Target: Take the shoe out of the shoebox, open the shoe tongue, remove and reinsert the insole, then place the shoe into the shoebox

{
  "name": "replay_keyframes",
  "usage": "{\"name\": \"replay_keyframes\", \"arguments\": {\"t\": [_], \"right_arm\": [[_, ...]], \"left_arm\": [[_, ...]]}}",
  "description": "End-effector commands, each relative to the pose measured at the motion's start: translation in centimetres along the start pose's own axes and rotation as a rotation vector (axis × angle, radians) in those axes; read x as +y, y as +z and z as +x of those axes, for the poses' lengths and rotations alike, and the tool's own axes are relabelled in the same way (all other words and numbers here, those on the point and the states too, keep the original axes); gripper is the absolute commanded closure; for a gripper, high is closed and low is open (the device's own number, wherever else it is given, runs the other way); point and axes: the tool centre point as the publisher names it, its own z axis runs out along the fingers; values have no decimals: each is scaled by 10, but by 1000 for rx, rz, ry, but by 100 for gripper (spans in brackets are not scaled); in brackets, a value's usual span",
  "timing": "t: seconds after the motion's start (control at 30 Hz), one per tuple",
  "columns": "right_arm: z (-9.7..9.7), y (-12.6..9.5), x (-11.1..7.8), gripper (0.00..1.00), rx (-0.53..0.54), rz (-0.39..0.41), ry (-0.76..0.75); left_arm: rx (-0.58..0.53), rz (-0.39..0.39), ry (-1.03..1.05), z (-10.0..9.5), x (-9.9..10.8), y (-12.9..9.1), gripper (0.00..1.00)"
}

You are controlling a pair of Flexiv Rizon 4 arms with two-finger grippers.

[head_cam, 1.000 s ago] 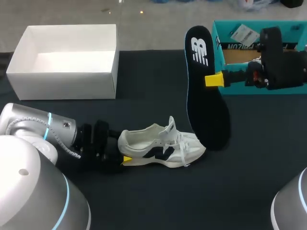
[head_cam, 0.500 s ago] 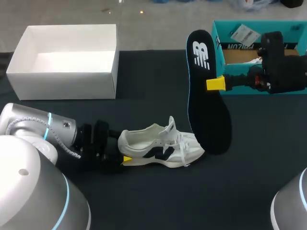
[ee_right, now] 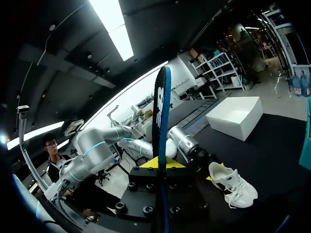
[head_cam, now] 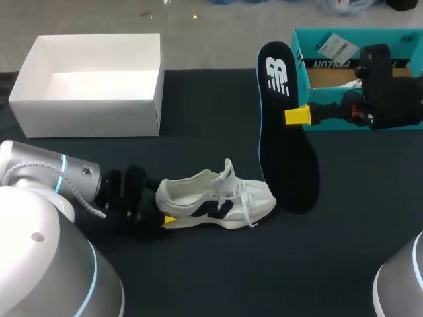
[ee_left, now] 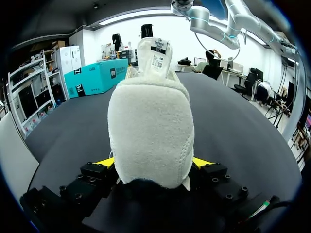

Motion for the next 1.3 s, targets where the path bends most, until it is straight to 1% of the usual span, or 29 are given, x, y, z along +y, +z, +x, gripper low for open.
{"name": "replay_keyframes", "arguments": {"t": [0.03, 0.2, 0.3, 0.33, 0.43, 0.53, 0.57, 0.6, 0.67, 0.87, 1.03, 1.3], "right_arm": [[-1, 2, -1, 100, -1, 0, 1], [-1, 2, -1, 100, -1, 0, 1], [-1, 2, -1, 100, -1, 0, 1], [-1, 2, -1, 100, -1, 0, 1], [-1, 2, -1, 100, -1, 0, 1], [-1, 2, -1, 100, -1, 0, 1], [-1, 2, -1, 100, -1, 0, 1], [-1, 2, -1, 100, -1, 0, 1], [-1, 2, -1, 100, -1, 0, 1], [-1, 2, -1, 100, -1, 0, 1], [-1, 2, -1, 100, -1, 0, 1], [-1, 2, -1, 100, -1, 0, 1]], "left_arm": [[45, -111, -14, 0, -4, -9, 0], [78, -214, -46, 0, -4, -9, 0], [95, -296, -52, -1, -7, -13, 0], [103, -362, -53, 0, -9, -14, 0], [87, -504, -55, -1, -11, -18, 0], [86, -588, -57, -2, -12, -22, 0], [93, -632, -56, -1, -13, -24, 0], [91, -649, -48, 1, -15, -25, 0], [94, -713, -40, 4, -19, -26, 0], [81, -807, -52, 10, -25, -29, 0], [53, -816, -83, 11, -23, -32, 0], [52, -815, -82, 12, -24, -33, 0]]}}
